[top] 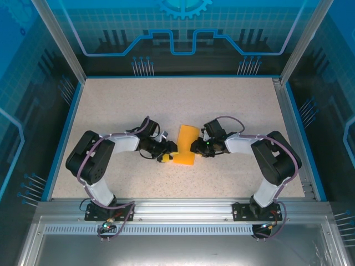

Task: Fold a paper plane with a square sheet of paper (pick it up from the middle)
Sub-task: Fold the triangle a second time at the center of the table.

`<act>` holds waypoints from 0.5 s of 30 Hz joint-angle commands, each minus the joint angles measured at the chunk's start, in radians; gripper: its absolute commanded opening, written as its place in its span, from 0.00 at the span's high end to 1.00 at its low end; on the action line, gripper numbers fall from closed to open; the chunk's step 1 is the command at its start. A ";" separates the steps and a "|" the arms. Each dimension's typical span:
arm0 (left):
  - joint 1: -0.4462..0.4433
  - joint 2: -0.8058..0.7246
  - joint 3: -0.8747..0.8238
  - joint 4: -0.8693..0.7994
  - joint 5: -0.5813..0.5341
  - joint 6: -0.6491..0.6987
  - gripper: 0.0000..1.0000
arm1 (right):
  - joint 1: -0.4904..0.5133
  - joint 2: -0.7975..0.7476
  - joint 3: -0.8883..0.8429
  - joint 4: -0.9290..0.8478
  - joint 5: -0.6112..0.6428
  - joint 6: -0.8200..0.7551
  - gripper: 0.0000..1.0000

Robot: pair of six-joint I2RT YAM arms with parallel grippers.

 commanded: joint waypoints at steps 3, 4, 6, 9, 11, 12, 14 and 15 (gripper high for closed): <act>-0.003 0.035 0.004 0.054 0.051 -0.033 0.52 | 0.011 0.043 -0.048 -0.045 0.032 -0.001 0.69; -0.003 0.036 0.006 0.065 0.052 -0.035 0.54 | 0.011 0.042 -0.047 -0.044 0.029 0.002 0.70; -0.003 0.045 0.016 0.070 0.051 -0.041 0.59 | 0.011 0.039 -0.048 -0.036 0.024 0.005 0.69; -0.001 0.063 0.026 0.101 0.058 -0.060 0.65 | 0.009 0.035 -0.048 -0.008 0.001 0.010 0.69; -0.002 0.076 0.038 0.106 0.059 -0.072 0.70 | 0.008 0.028 -0.042 0.013 -0.021 0.012 0.68; 0.000 0.077 0.042 0.107 0.058 -0.078 0.71 | 0.006 0.021 -0.039 0.021 -0.031 0.010 0.67; 0.000 0.077 0.048 0.112 0.044 -0.089 0.72 | 0.001 0.009 -0.027 0.031 -0.052 0.007 0.67; 0.000 0.079 0.056 0.110 0.044 -0.092 0.71 | -0.001 0.003 -0.019 0.032 -0.062 0.005 0.67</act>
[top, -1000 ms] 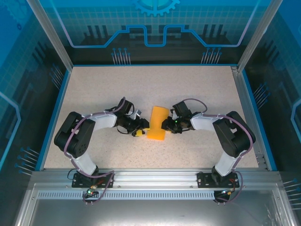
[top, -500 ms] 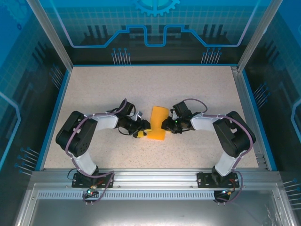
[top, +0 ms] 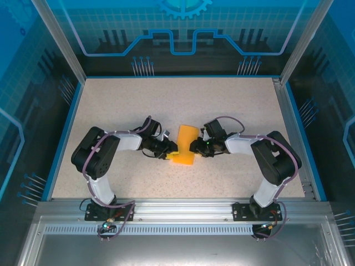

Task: Fold a paper plane with a square sheet of paper (pick it up from the middle)
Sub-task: Fold the triangle a second time at the center of the table.

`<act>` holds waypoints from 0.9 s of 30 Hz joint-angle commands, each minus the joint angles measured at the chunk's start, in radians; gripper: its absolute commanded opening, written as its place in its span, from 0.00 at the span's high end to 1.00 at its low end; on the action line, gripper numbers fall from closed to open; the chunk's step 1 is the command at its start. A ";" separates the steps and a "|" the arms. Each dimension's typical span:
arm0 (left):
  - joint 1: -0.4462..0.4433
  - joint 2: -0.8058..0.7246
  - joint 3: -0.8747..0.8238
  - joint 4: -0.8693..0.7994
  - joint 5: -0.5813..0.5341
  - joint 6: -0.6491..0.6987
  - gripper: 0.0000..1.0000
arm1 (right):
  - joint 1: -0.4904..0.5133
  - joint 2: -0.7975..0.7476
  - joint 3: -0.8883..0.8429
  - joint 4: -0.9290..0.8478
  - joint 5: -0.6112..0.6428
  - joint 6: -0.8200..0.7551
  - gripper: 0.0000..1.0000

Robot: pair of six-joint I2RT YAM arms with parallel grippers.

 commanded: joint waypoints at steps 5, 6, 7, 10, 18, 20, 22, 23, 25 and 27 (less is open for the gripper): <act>-0.001 0.038 0.074 0.018 0.011 -0.037 0.65 | -0.010 -0.073 0.010 -0.041 -0.041 -0.035 0.61; 0.000 0.041 0.077 0.037 0.010 -0.049 0.64 | -0.011 -0.095 0.011 -0.061 -0.041 -0.043 0.60; 0.002 0.047 0.085 0.043 0.013 -0.060 0.64 | -0.015 -0.124 0.010 -0.082 -0.035 -0.037 0.58; -0.001 0.068 0.122 0.014 0.010 -0.077 0.66 | -0.014 -0.229 -0.008 -0.132 -0.041 -0.011 0.43; -0.002 0.081 0.167 -0.024 0.007 -0.064 0.73 | 0.056 -0.349 0.032 -0.352 0.100 -0.178 0.36; 0.000 0.098 0.163 -0.004 0.009 -0.057 0.77 | 0.088 -0.340 0.056 -0.370 0.143 -0.243 0.35; 0.000 0.103 0.150 0.040 0.021 -0.054 0.81 | 0.136 -0.322 0.077 -0.392 0.209 -0.286 0.34; -0.001 0.100 0.144 0.053 0.026 -0.058 0.81 | 0.158 -0.314 0.077 -0.399 0.238 -0.293 0.34; -0.001 0.081 0.132 0.065 0.035 -0.056 0.84 | 0.203 -0.293 0.122 -0.421 0.305 -0.288 0.33; 0.000 0.060 0.129 0.070 0.043 -0.045 0.84 | 0.244 -0.288 0.141 -0.440 0.344 -0.281 0.33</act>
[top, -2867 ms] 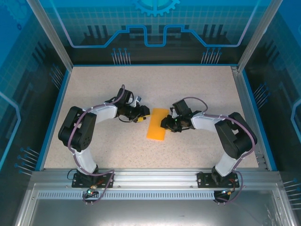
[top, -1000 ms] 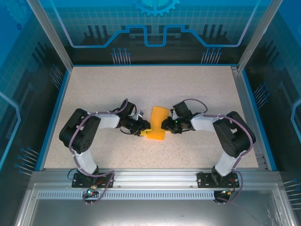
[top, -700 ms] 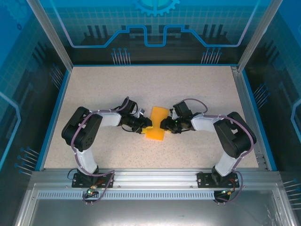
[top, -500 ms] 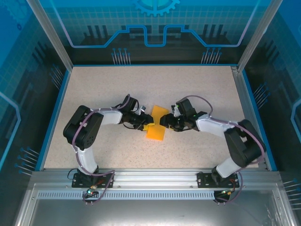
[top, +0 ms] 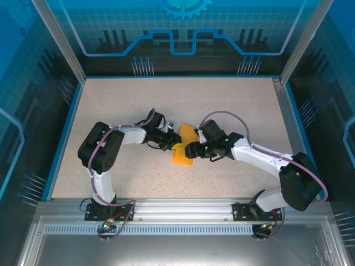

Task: Fold a paper plane with a square sheet of paper (pick it up from the middle)
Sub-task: Fold the triangle a second time at the center of the table.

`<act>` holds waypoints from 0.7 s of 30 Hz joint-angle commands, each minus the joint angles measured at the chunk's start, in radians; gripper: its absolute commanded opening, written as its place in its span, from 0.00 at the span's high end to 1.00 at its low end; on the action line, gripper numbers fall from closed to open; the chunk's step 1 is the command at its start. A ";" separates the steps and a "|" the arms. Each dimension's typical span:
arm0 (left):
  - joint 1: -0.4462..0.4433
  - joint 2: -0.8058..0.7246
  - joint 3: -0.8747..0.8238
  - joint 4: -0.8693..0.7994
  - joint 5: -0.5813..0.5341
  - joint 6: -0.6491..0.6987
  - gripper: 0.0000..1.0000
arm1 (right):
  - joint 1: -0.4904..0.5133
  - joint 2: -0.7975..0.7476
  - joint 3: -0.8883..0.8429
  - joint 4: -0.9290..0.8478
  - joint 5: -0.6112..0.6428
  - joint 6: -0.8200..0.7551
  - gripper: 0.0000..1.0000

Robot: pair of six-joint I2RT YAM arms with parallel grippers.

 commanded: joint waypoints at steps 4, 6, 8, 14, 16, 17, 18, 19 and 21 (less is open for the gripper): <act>-0.001 -0.036 0.011 0.044 0.085 0.022 0.89 | 0.113 0.021 0.065 -0.052 0.167 -0.031 0.32; -0.001 -0.020 0.016 0.098 0.146 0.001 0.89 | 0.148 0.032 0.082 -0.059 0.223 -0.017 0.31; -0.001 -0.004 0.017 0.136 0.191 -0.018 0.85 | 0.159 0.036 0.091 -0.069 0.257 -0.002 0.30; -0.001 -0.004 0.017 0.111 0.245 0.057 0.85 | 0.159 0.004 0.057 -0.064 0.319 0.081 0.28; -0.001 -0.001 0.017 0.111 0.244 0.068 0.91 | 0.152 -0.025 0.028 -0.044 0.326 0.105 0.27; -0.001 0.001 0.016 0.123 0.253 0.067 0.92 | 0.146 -0.042 0.010 -0.029 0.317 0.112 0.26; -0.001 0.001 0.012 0.142 0.263 0.062 0.92 | 0.138 -0.056 -0.002 -0.011 0.303 0.120 0.26; -0.001 0.003 0.011 0.149 0.264 0.061 0.92 | 0.133 -0.073 -0.029 0.001 0.298 0.129 0.25; 0.000 0.006 0.020 0.129 0.266 0.072 0.92 | 0.126 -0.105 -0.069 0.025 0.295 0.142 0.24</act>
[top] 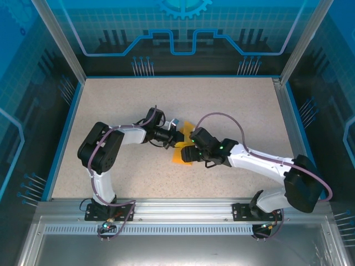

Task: Fold a paper plane with a square sheet of paper (pick it up from the middle)
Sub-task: Fold the triangle a second time at the center of the table.

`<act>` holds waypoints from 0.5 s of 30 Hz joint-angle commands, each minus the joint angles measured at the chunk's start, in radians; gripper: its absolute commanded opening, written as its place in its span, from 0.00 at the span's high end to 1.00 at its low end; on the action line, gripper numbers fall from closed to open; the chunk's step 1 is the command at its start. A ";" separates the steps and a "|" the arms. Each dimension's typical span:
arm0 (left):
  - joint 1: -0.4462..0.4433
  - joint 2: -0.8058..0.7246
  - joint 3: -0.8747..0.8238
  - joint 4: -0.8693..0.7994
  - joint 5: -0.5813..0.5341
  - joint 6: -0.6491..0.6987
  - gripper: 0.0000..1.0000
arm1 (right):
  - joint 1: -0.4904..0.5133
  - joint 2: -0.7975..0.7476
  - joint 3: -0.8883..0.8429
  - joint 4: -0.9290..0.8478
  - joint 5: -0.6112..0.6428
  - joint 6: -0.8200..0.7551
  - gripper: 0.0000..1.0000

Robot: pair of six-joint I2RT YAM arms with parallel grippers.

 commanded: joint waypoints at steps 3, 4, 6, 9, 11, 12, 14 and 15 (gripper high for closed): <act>0.000 0.010 0.041 -0.077 0.034 0.088 0.89 | -0.024 -0.064 -0.059 0.050 -0.028 0.015 0.22; -0.002 0.009 0.045 -0.103 0.024 0.102 0.89 | -0.023 -0.058 -0.047 0.045 -0.043 -0.001 0.22; -0.002 0.010 0.048 -0.119 0.016 0.095 0.84 | -0.003 -0.034 -0.010 0.025 -0.054 -0.038 0.22; -0.002 0.001 0.062 -0.185 -0.024 0.112 0.80 | 0.051 0.007 0.052 -0.014 0.013 -0.058 0.22; -0.002 -0.010 0.072 -0.247 -0.065 0.140 0.80 | 0.078 0.037 0.080 -0.040 0.048 -0.067 0.22; -0.002 -0.014 0.077 -0.282 -0.090 0.154 0.82 | 0.089 0.055 0.096 -0.052 0.062 -0.068 0.22; -0.003 -0.021 0.082 -0.311 -0.114 0.167 0.86 | 0.110 0.086 0.122 -0.069 0.091 -0.068 0.22; -0.003 -0.020 0.086 -0.319 -0.120 0.168 0.86 | 0.121 0.103 0.134 -0.072 0.096 -0.070 0.22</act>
